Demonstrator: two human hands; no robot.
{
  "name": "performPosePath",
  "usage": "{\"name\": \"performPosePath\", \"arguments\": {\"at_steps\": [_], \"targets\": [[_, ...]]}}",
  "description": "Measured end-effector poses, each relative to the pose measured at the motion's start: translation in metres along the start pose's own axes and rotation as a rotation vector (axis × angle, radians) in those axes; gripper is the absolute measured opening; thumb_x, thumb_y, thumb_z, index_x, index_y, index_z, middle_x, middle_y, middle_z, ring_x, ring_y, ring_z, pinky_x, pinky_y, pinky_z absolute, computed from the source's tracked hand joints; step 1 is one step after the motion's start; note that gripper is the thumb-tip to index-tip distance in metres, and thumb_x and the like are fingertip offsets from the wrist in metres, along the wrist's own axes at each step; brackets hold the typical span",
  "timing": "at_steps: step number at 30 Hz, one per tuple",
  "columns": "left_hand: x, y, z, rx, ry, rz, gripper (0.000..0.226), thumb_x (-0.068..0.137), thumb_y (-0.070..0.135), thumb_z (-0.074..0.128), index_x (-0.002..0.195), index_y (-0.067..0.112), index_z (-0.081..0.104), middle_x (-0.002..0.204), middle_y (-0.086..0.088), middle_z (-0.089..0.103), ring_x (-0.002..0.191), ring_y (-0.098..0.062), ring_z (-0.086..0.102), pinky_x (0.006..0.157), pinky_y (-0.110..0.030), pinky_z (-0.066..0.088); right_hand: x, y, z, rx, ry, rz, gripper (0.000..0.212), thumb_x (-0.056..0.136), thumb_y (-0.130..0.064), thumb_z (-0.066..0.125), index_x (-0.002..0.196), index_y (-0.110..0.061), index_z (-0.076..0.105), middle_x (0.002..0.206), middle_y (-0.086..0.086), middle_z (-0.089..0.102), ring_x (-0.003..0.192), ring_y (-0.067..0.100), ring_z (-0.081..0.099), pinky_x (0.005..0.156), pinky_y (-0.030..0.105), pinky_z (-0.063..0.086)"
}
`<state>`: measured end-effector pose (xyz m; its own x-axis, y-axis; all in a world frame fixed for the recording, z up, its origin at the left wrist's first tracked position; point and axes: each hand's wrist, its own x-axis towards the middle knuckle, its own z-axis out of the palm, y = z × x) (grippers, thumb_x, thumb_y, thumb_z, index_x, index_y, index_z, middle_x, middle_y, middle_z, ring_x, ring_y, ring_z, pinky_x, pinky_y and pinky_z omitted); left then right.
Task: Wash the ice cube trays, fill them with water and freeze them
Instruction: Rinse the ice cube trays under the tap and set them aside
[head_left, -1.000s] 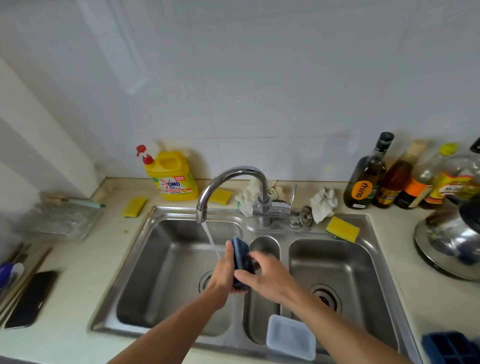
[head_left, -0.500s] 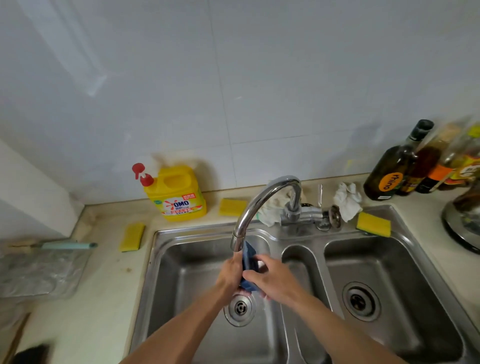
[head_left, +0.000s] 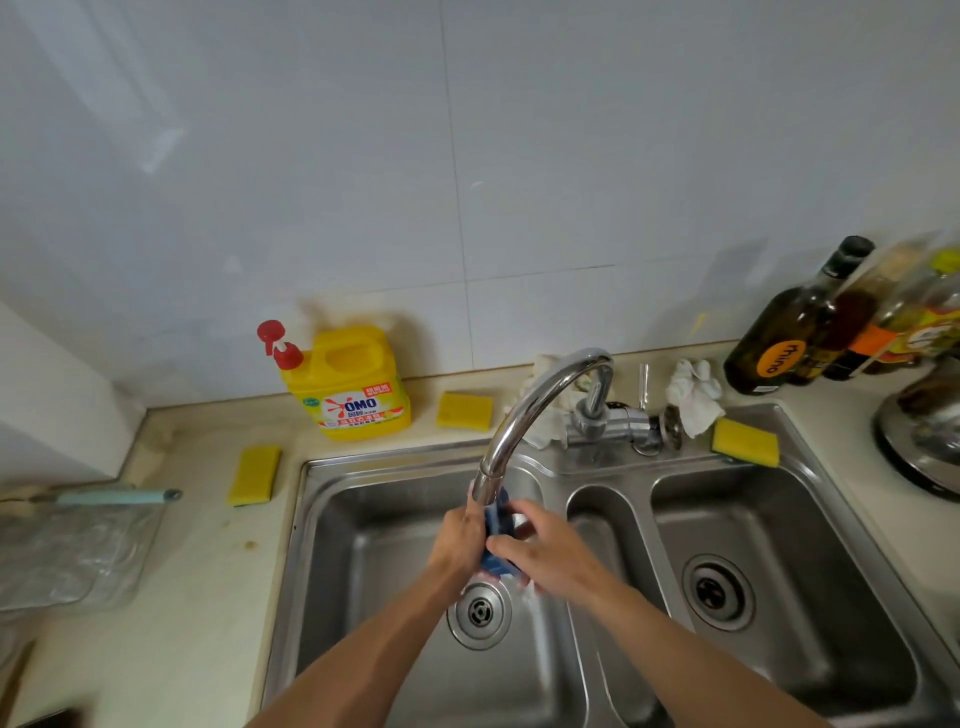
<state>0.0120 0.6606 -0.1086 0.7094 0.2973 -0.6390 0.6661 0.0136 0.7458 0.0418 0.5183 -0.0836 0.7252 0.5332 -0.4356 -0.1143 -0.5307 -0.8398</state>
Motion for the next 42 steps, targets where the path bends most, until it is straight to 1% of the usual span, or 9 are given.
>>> {"name": "performPosePath", "arguments": {"at_steps": [4, 16, 21, 25, 27, 30, 35, 37, 42], "targets": [[-0.001, 0.003, -0.001, 0.034, -0.001, 0.04, 0.047, 0.109, 0.03, 0.032, 0.087, 0.012, 0.069, 0.076, -0.008, 0.074, 0.065, -0.02, 0.072, 0.058, -0.037, 0.062, 0.002, -0.002, -0.002, -0.017, -0.01, 0.003, 0.037, 0.085, -0.046, 0.066, 0.118, -0.037, 0.052, 0.1, -0.005, 0.068, 0.067, 0.01, 0.071, 0.057, 0.018, 0.053], [0.0, 0.008, 0.0, 0.137, -0.03, 0.067, 0.042, 0.108, 0.027, 0.036, 0.085, 0.007, 0.064, 0.073, -0.008, 0.069, 0.053, -0.013, 0.07, 0.049, -0.024, 0.055, 0.009, 0.003, -0.005, -0.032, -0.016, 0.061, 0.049, 0.08, -0.049, 0.066, 0.121, -0.033, 0.047, 0.096, -0.002, 0.069, 0.061, 0.014, 0.071, 0.048, 0.023, 0.052], [0.003, 0.01, -0.005, 0.162, -0.027, 0.081, 0.047, 0.107, 0.031, 0.037, 0.097, -0.003, 0.069, 0.088, -0.02, 0.074, 0.076, -0.034, 0.075, 0.067, -0.038, 0.063, 0.011, 0.002, -0.006, -0.023, -0.019, 0.067, 0.049, 0.078, -0.046, 0.067, 0.12, -0.031, 0.047, 0.091, 0.0, 0.071, 0.06, 0.016, 0.071, 0.048, 0.026, 0.055], [0.006, 0.011, -0.01, 0.192, -0.044, 0.09, 0.064, 0.108, 0.044, 0.03, 0.093, -0.006, 0.068, 0.084, -0.022, 0.074, 0.073, -0.033, 0.074, 0.073, -0.042, 0.062, 0.012, 0.003, -0.009, -0.038, -0.001, 0.073, 0.061, 0.075, -0.054, 0.063, 0.127, -0.029, 0.047, 0.098, -0.001, 0.068, 0.057, 0.013, 0.069, 0.048, 0.026, 0.055], [0.013, 0.006, -0.035, 0.149, 0.037, 0.034, 0.078, 0.104, 0.059, 0.025, 0.094, -0.005, 0.068, 0.085, -0.022, 0.074, 0.075, -0.033, 0.074, 0.069, -0.038, 0.06, 0.008, 0.012, -0.028, -0.062, 0.048, 0.104, 0.068, 0.073, -0.058, 0.061, 0.133, -0.03, 0.046, 0.101, -0.002, 0.065, 0.053, 0.009, 0.065, 0.048, 0.022, 0.053], [0.022, -0.005, -0.086, 0.148, 0.12, -0.07, 0.072, 0.1, 0.065, 0.025, 0.111, 0.002, 0.058, 0.101, -0.025, 0.069, 0.086, -0.037, 0.073, 0.069, -0.043, 0.062, 0.0, 0.037, -0.071, -0.106, 0.051, 0.227, 0.066, 0.08, -0.053, 0.066, 0.138, -0.028, 0.046, 0.1, 0.0, 0.067, 0.054, 0.014, 0.068, 0.051, 0.025, 0.056], [0.017, 0.0, -0.06, 0.317, 0.0, 0.01, 0.08, 0.097, 0.07, 0.02, 0.107, 0.002, 0.062, 0.091, -0.022, 0.069, 0.072, -0.028, 0.073, 0.056, -0.032, 0.061, -0.01, 0.048, -0.075, -0.107, 0.027, 0.289, 0.071, 0.075, -0.056, 0.067, 0.137, -0.027, 0.047, 0.108, -0.001, 0.062, 0.065, 0.025, 0.075, 0.059, 0.037, 0.064], [0.013, 0.003, -0.038, 0.33, -0.035, 0.034, 0.08, 0.098, 0.069, 0.022, 0.102, 0.001, 0.065, 0.09, -0.021, 0.07, 0.069, -0.026, 0.071, 0.056, -0.031, 0.059, -0.019, 0.046, -0.066, -0.121, 0.015, 0.261, 0.076, 0.077, -0.056, 0.066, 0.144, -0.028, 0.043, 0.115, -0.005, 0.057, 0.073, 0.025, 0.076, 0.06, 0.032, 0.063], [0.004, 0.005, -0.019, 0.282, -0.001, 0.066, 0.06, 0.105, 0.054, 0.031, 0.099, 0.003, 0.061, 0.092, -0.02, 0.069, 0.083, -0.034, 0.072, 0.074, -0.04, 0.062, -0.054, 0.055, -0.07, -0.135, 0.012, 0.215, 0.078, 0.076, -0.045, 0.07, 0.146, -0.03, 0.041, 0.115, -0.009, 0.058, 0.08, 0.008, 0.07, 0.059, 0.02, 0.055]]}}
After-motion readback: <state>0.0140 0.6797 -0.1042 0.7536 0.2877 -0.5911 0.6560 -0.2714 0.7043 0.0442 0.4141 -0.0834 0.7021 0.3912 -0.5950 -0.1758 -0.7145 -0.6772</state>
